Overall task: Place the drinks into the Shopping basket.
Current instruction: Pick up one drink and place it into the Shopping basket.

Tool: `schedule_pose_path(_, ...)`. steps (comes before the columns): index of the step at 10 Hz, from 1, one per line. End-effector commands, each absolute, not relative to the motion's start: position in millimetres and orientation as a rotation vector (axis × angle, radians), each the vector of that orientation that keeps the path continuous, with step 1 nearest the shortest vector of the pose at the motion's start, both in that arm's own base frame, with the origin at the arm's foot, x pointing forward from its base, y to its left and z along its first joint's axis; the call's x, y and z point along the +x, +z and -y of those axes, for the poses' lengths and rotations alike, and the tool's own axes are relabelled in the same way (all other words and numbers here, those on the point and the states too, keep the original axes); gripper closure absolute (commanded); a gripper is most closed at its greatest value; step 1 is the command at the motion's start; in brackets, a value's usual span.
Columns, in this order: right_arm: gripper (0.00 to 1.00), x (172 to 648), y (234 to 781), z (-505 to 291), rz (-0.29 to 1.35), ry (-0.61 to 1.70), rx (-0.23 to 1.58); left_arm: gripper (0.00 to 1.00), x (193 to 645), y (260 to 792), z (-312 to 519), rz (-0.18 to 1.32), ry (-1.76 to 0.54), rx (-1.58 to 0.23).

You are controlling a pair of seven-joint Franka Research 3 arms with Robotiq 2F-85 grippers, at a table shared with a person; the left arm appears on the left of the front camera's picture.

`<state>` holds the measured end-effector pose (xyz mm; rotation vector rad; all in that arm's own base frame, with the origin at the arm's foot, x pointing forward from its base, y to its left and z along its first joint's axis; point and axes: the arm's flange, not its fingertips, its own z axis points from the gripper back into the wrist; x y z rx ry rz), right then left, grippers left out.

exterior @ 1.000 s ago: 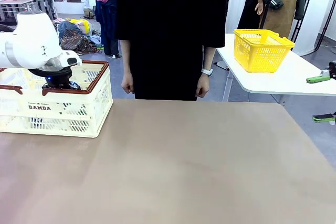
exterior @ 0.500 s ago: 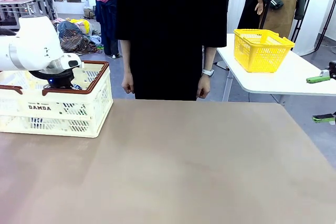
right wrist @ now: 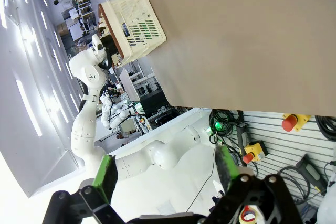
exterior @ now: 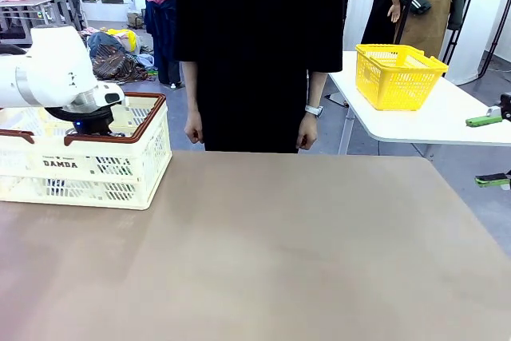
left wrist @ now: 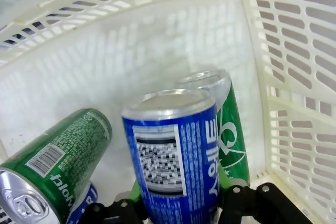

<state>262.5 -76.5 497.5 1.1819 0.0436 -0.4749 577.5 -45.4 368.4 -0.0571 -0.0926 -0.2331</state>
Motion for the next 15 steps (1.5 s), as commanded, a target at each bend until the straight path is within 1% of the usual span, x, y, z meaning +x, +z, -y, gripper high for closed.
schedule_pose_path(1,0.00,265,501,75,-0.037,-0.467,1.211,0.00,580,375,41,0.098,-0.247,-0.065)
schedule_pose_path(5,0.00,265,501,75,-0.037,-0.467,1.211,0.00,576,391,43,0.137,-0.254,-0.042)
schedule_pose_path(7,0.00,265,501,75,-0.037,-0.467,1.211,0.00,572,413,47,0.148,-0.271,-0.056)
schedule_pose_path(8,0.00,265,501,75,-0.037,-0.467,1.211,0.00,564,442,50,0.113,-0.284,-0.107)
schedule_pose_path(9,0.00,265,501,75,-0.037,-0.467,1.211,0.00,555,469,50,0.110,-0.306,-0.163)
schedule_pose_path(10,0.00,265,501,75,-0.037,-0.467,1.211,0.00,539,501,53,0.117,-0.328,-0.179)
schedule_pose_path(11,0.00,265,501,75,-0.037,-0.467,1.211,0.00,524,534,56,0.117,-0.304,-0.171)
schedule_pose_path(12,0.00,265,501,75,-0.037,-0.467,1.211,0.00,513,563,55,0.140,-0.283,-0.222)
schedule_pose_path(13,0.00,265,501,75,-0.037,-0.467,1.211,0.00,505,590,50,0.141,-0.159,-0.393)
schedule_pose_path(15,0.00,265,501,75,-0.037,-0.467,1.211,0.00,477,609,27,0.045,-0.149,-0.733)
